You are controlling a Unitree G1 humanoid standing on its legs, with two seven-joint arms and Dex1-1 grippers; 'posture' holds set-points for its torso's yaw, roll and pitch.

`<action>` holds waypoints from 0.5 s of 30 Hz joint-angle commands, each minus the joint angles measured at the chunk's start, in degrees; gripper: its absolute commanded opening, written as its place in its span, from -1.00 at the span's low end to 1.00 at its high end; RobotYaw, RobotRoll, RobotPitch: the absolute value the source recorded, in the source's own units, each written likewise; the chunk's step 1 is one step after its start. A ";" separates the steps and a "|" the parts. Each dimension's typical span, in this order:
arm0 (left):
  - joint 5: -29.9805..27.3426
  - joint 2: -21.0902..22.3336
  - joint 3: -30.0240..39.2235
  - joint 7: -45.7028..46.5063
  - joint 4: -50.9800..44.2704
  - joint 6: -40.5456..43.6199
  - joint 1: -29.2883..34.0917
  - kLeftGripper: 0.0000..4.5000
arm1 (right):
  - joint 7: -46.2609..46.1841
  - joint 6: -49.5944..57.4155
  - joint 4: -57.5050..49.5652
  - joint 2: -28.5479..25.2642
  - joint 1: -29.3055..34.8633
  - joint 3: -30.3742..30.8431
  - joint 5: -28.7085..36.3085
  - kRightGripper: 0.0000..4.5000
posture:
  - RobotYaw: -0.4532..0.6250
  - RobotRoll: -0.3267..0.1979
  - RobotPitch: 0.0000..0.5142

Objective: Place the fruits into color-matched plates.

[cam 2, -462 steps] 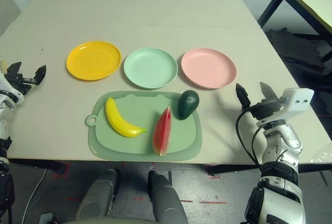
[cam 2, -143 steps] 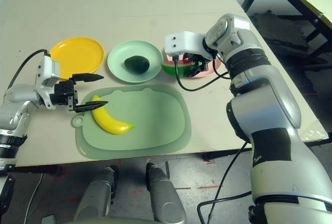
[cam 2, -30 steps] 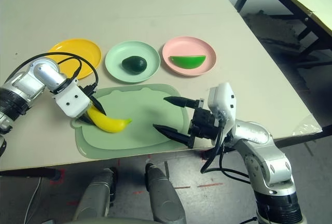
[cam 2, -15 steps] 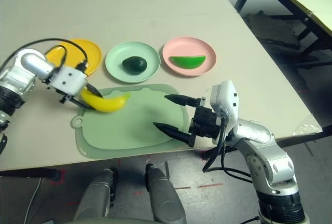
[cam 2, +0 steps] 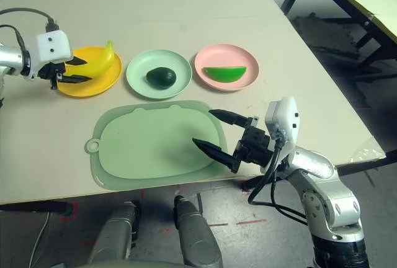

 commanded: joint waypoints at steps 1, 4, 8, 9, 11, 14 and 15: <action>4.08 -0.61 -0.69 3.56 1.97 -0.66 1.72 -0.27 | -0.21 -0.40 0.07 -0.65 0.98 -1.50 0.50 1.00 | -0.49 0.25 -0.12; 5.49 -0.94 -0.16 5.27 2.54 -0.66 2.51 0.07 | -0.33 -0.43 0.29 -0.82 1.08 -2.07 0.45 1.00 | -0.50 0.25 -0.13; 6.60 -0.85 0.31 6.12 2.74 -1.11 3.06 0.65 | -0.63 -0.68 0.58 -0.76 0.92 -2.24 0.40 1.00 | -0.51 0.25 -0.16; 6.74 -0.78 0.43 6.24 2.75 -1.23 3.08 0.80 | -0.72 -0.72 0.63 -0.72 0.80 -2.17 0.40 1.00 | -0.50 0.25 -0.17; 6.96 -0.44 0.72 6.46 2.69 -1.56 2.91 0.98 | -0.79 -0.91 0.83 -0.64 0.58 -1.99 0.34 1.00 | -0.49 0.25 -0.17; 6.58 0.42 2.00 6.28 2.46 -2.33 2.44 0.98 | -1.14 -1.09 1.25 -0.48 0.07 -2.19 0.59 1.00 | -0.48 0.25 -0.18; 5.99 0.74 2.86 6.06 2.35 -2.48 2.33 0.98 | -1.48 -1.04 1.48 -0.36 -0.17 -2.62 0.92 1.00 | -0.47 0.25 -0.18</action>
